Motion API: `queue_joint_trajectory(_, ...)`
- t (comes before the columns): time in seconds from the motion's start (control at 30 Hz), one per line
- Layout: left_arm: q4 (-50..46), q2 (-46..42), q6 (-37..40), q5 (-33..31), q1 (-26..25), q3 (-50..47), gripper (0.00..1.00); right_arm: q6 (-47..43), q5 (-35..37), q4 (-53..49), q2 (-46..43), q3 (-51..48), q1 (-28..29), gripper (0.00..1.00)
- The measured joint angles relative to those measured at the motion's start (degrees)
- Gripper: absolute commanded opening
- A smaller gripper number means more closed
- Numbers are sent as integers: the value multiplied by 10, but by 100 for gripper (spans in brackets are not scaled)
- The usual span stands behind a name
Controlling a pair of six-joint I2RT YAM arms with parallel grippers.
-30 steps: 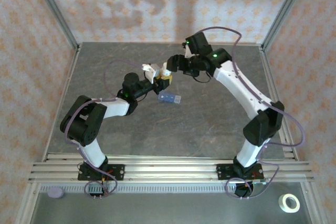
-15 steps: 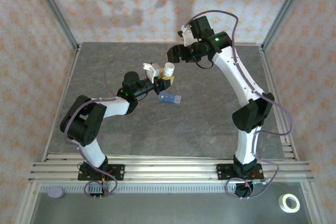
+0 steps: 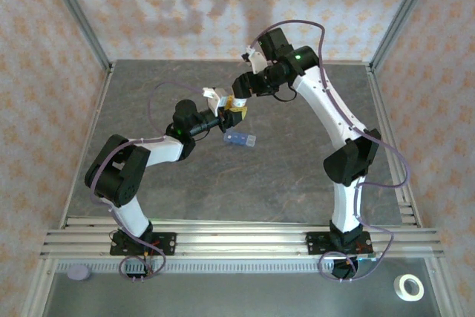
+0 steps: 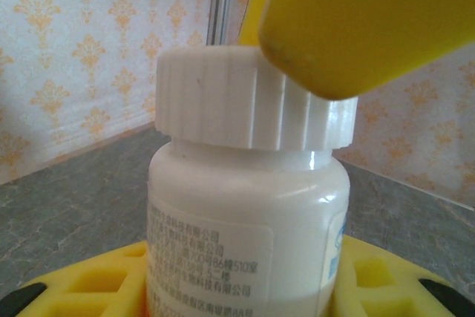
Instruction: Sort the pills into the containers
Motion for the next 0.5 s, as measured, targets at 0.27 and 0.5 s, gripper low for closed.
queue_joint_trajectory(0.27,-5,0,0,6,0,0,0,9,-2,2,0,-2,5,40)
queue_joint_trajectory(0.5,-35,0,5,-31,0,-9,0,149,75,114,-43,-119,31,38)
